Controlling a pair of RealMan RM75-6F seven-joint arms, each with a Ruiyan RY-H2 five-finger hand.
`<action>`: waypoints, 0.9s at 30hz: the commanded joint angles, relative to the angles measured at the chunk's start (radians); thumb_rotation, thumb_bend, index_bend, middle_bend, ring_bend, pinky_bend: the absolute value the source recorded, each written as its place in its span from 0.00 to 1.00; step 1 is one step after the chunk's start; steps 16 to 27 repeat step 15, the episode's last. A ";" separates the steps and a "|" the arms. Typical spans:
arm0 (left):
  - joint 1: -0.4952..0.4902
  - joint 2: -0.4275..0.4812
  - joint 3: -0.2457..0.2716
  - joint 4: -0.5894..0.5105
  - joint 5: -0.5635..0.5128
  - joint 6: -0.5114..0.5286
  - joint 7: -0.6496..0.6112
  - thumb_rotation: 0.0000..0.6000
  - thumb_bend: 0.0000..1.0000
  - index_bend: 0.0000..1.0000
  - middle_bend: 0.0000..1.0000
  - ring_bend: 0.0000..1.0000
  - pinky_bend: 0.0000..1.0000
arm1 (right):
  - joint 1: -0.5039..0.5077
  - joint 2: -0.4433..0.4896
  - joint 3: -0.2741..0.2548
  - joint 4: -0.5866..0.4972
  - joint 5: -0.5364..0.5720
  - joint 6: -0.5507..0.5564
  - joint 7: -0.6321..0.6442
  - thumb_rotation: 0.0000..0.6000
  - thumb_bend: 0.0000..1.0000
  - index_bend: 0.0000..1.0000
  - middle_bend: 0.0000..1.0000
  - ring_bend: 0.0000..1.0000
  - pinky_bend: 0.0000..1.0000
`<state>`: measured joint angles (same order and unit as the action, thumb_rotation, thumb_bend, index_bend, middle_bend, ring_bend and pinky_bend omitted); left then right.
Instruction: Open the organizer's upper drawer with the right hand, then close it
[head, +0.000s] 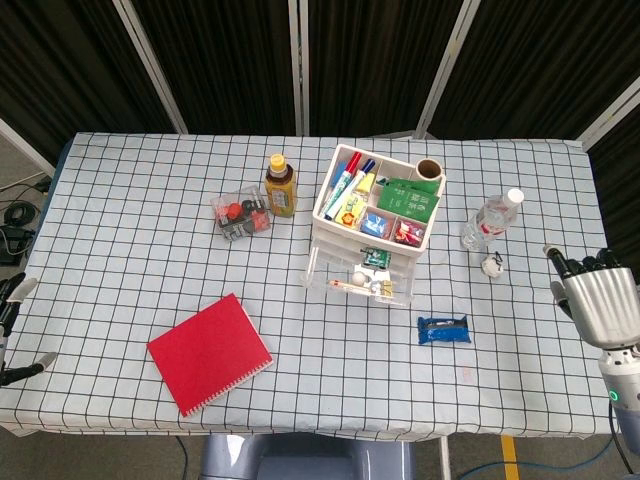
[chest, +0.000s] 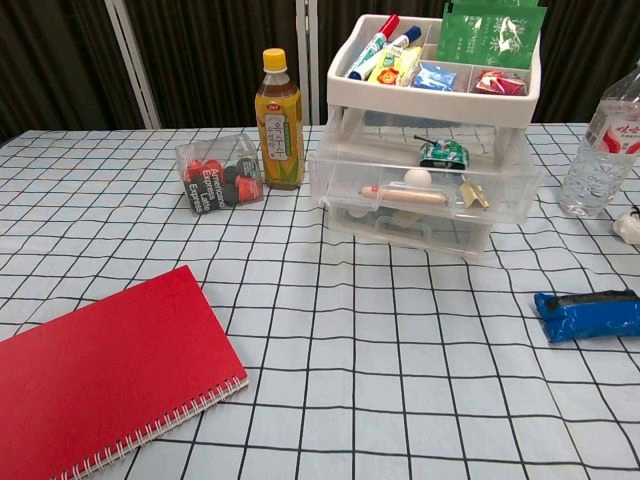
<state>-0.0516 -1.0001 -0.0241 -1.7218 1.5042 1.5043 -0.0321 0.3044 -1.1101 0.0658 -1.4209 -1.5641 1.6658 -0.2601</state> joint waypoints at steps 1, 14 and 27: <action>0.004 -0.012 0.001 0.016 0.002 0.008 0.002 1.00 0.16 0.00 0.00 0.00 0.00 | -0.061 -0.066 -0.014 0.057 -0.047 0.080 0.105 1.00 0.16 0.26 0.41 0.40 0.30; 0.003 -0.054 -0.004 0.069 -0.009 0.005 0.012 1.00 0.16 0.00 0.00 0.00 0.00 | -0.148 -0.091 -0.066 0.066 -0.015 0.035 0.211 1.00 0.09 0.00 0.00 0.00 0.00; 0.002 -0.057 -0.005 0.073 -0.010 0.002 0.012 1.00 0.16 0.00 0.00 0.00 0.00 | -0.152 -0.088 -0.067 0.062 -0.010 0.030 0.209 1.00 0.09 0.00 0.00 0.00 0.00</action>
